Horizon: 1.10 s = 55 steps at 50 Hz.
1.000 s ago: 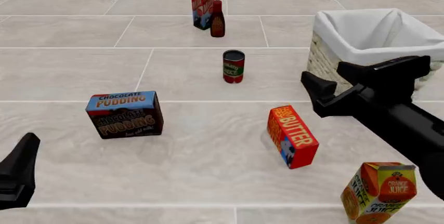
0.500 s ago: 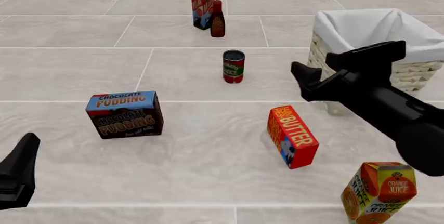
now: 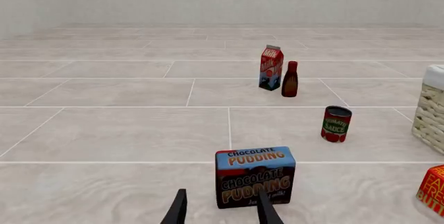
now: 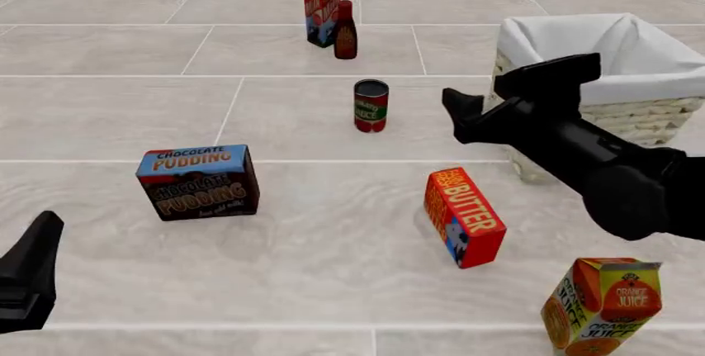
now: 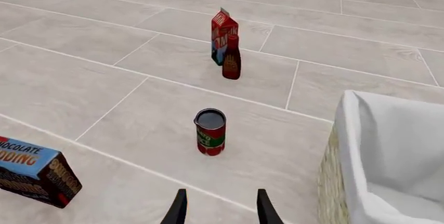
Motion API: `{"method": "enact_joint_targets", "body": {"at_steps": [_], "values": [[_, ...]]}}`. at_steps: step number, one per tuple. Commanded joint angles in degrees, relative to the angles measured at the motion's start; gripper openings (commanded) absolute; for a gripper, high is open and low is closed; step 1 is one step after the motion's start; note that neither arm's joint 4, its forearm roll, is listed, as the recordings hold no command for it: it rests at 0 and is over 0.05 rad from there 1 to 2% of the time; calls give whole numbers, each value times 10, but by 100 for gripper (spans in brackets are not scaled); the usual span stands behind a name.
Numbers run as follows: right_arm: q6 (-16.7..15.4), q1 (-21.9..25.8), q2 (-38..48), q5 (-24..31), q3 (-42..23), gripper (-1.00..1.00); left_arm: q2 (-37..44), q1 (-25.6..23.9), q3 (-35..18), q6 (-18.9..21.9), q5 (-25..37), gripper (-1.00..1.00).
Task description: Pick the tomato sauce and place it in the basket.
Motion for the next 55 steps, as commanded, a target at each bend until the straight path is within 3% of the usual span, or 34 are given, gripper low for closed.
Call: {"method": "enact_joint_targets", "body": {"at_steps": [1, 55], "values": [[-2, 6, 42, -8, -27, 100, 0, 0, 0, 0, 0, 100], [26, 1, 202, -42, -124, 100, 0, 0, 0, 0, 0, 100]]}}
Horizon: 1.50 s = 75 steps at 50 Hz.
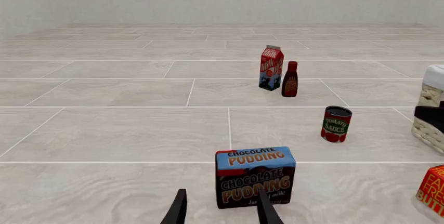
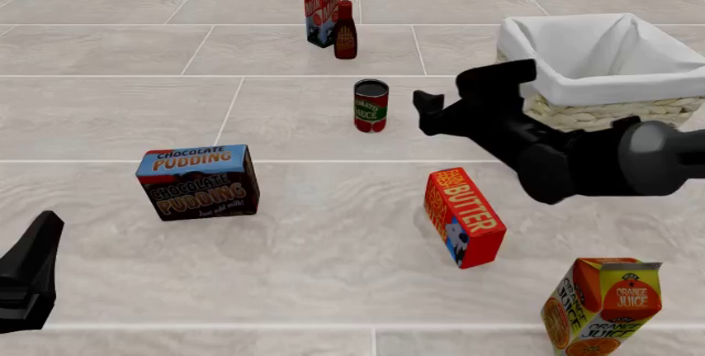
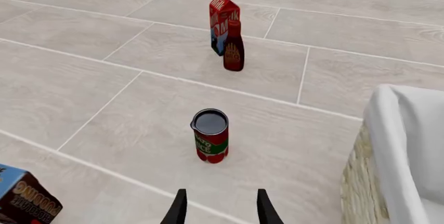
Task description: Pick the tomato sauce and place it in the basket.
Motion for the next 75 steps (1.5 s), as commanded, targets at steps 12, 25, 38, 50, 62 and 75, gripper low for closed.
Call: {"method": "enact_joint_targets", "body": {"at_steps": [12, 25, 38, 50, 62, 75], "values": [[2, 9, 55, -4, -33, 100, 0, 0, 0, 0, 0, 100], [-3, 13, 81, -6, -60, 100, 0, 0, 0, 0, 0, 100], [-23, 10, 127, -25, -95, 100, 0, 0, 0, 0, 0, 100], [-16, 7, 162, -21, -130, 100, 0, 0, 0, 0, 0, 100], [-15, 9, 189, -16, -156, 100, 0, 0, 0, 0, 0, 100], [-17, 7, 217, -14, -186, 100, 0, 0, 0, 0, 0, 100]]}}
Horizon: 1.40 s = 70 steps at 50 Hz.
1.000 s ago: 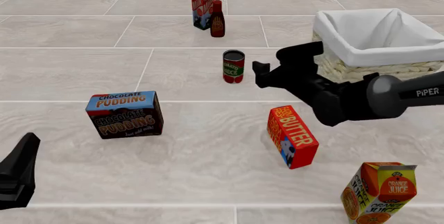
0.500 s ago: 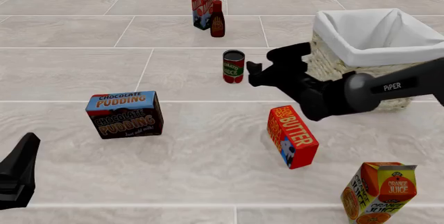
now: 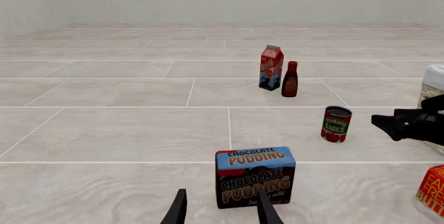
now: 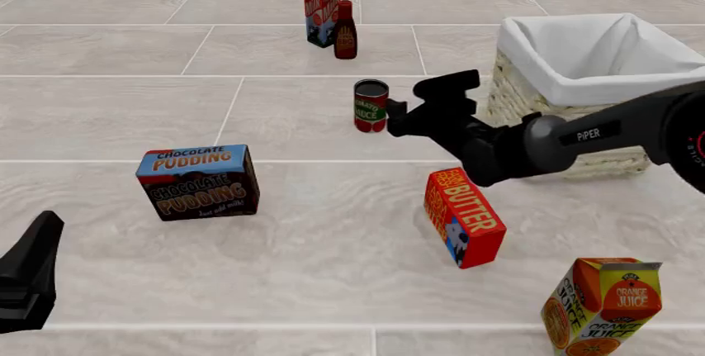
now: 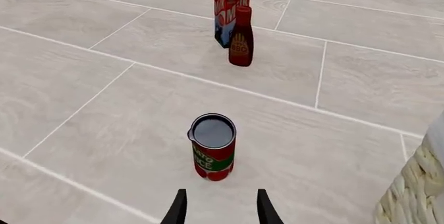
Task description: Pick the tomato sauce and place it in the basket.
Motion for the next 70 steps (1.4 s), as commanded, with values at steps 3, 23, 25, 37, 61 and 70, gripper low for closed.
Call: {"method": "enact_joint_targets", "body": {"at_steps": [3, 23, 25, 37, 61, 70], "values": [[0, -4, 41, 3, -40, 100, 0, 0, 0, 0, 0, 100], [-7, 7, 91, 20, -94, 100, 0, 0, 0, 0, 0, 100], [-7, 9, 94, 23, -100, 100, 0, 0, 0, 0, 0, 100], [-8, 16, 114, 36, -125, 100, 0, 0, 0, 0, 0, 100], [-2, 18, 142, 47, -162, 100, 0, 0, 0, 0, 0, 100], [0, 16, 155, 58, -182, 100, 0, 0, 0, 0, 0, 100]]}}
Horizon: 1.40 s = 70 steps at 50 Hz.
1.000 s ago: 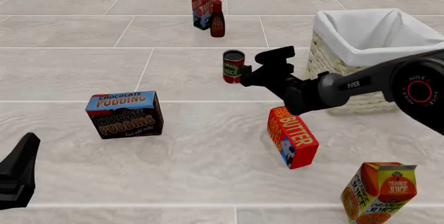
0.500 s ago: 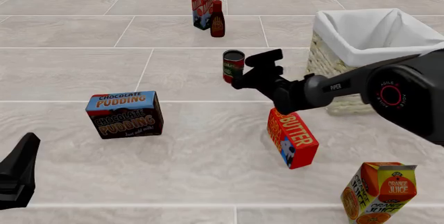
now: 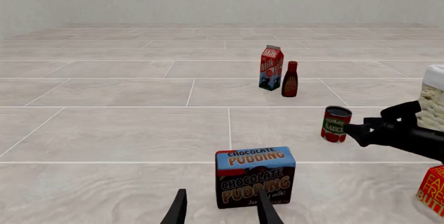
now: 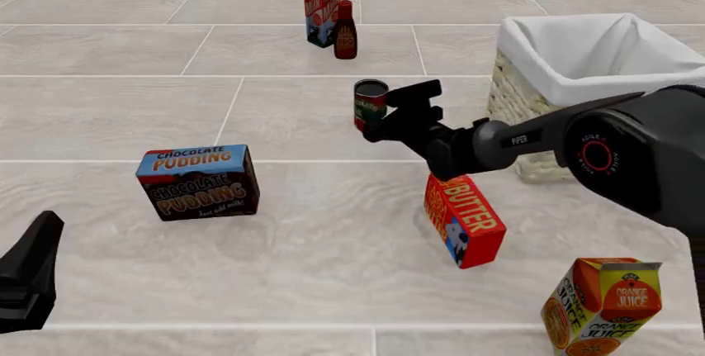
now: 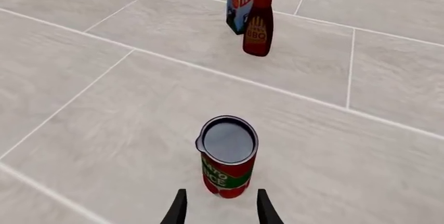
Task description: Pick the tomato sauce and place it in the basket.
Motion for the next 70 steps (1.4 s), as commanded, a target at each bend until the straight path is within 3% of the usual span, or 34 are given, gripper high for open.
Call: {"method": "enact_joint_targets", "body": {"at_steps": [1, 70], "values": [[3, -2, 16, 11, -23, 100, 0, 0, 0, 0, 0, 100], [15, -3, 83, 58, -125, 100, 0, 0, 0, 0, 0, 100]]}}
